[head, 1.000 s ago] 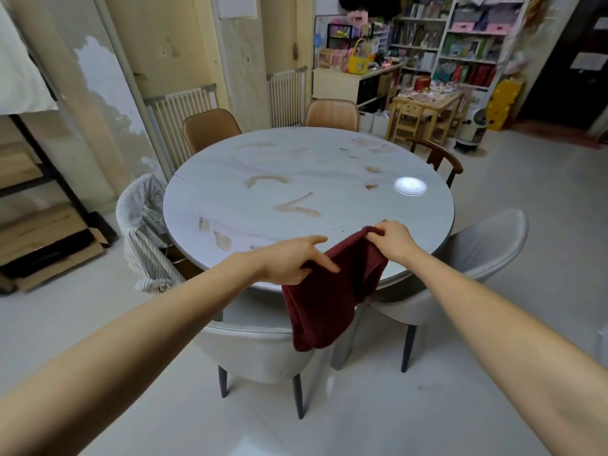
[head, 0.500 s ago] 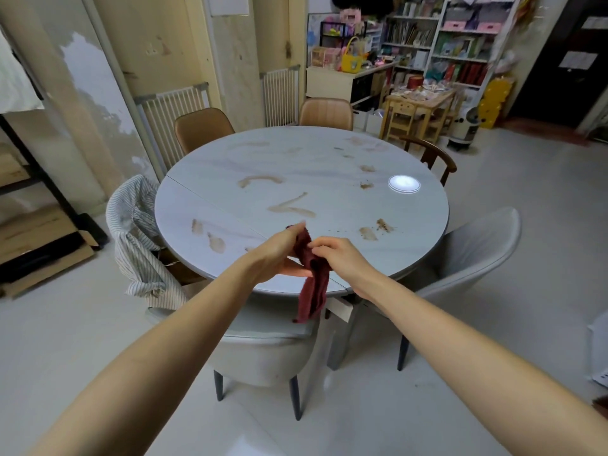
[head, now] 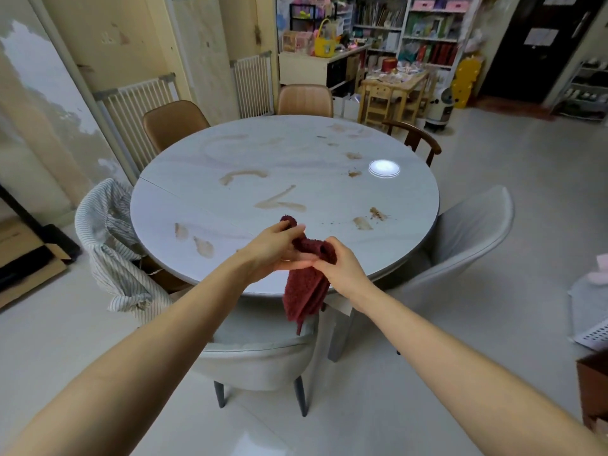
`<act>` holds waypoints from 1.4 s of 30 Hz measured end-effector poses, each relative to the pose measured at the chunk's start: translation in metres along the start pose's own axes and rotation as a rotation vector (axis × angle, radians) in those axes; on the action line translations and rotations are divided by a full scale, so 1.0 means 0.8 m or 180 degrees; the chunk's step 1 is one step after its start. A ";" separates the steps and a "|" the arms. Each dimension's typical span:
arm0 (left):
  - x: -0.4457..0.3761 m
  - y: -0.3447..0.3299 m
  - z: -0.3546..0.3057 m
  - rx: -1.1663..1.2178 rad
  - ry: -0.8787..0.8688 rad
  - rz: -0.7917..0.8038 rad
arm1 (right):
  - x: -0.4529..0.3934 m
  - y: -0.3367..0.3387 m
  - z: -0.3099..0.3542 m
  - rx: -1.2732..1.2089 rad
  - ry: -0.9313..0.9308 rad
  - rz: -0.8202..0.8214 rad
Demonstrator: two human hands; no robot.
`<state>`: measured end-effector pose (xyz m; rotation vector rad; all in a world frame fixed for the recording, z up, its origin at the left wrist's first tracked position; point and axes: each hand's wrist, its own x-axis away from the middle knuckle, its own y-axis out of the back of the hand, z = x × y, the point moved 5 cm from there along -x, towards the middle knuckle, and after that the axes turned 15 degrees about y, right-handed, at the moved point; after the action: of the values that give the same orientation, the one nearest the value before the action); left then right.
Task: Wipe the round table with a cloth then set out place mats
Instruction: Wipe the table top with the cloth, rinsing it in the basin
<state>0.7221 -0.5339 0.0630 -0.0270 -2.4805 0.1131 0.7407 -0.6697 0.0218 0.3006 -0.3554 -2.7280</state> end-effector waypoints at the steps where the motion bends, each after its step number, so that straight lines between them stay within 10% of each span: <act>1: -0.003 0.004 -0.007 -0.0434 -0.0116 -0.0165 | -0.004 0.005 -0.004 -0.0199 -0.0134 -0.0118; 5: -0.026 0.009 -0.027 -0.1125 -0.0868 -0.0834 | -0.011 0.043 -0.015 -0.1149 -0.0494 -0.0650; 16: -0.221 -0.101 -0.005 -0.0286 0.0258 0.0456 | -0.121 0.174 -0.091 -0.2175 -0.0642 -0.1166; 34: -0.521 -0.297 -0.041 -0.3036 -0.0573 -0.0928 | -0.243 0.400 -0.372 0.0924 -0.1207 -0.1128; 42: -0.562 -0.240 -0.044 -0.3462 -0.0353 -0.1601 | -0.277 0.327 -0.433 0.2978 -0.0584 0.0059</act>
<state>1.1012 -0.7437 -0.1667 0.1436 -2.2671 -1.4474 1.1169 -0.8898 -0.1960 0.2694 -1.6576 -2.3787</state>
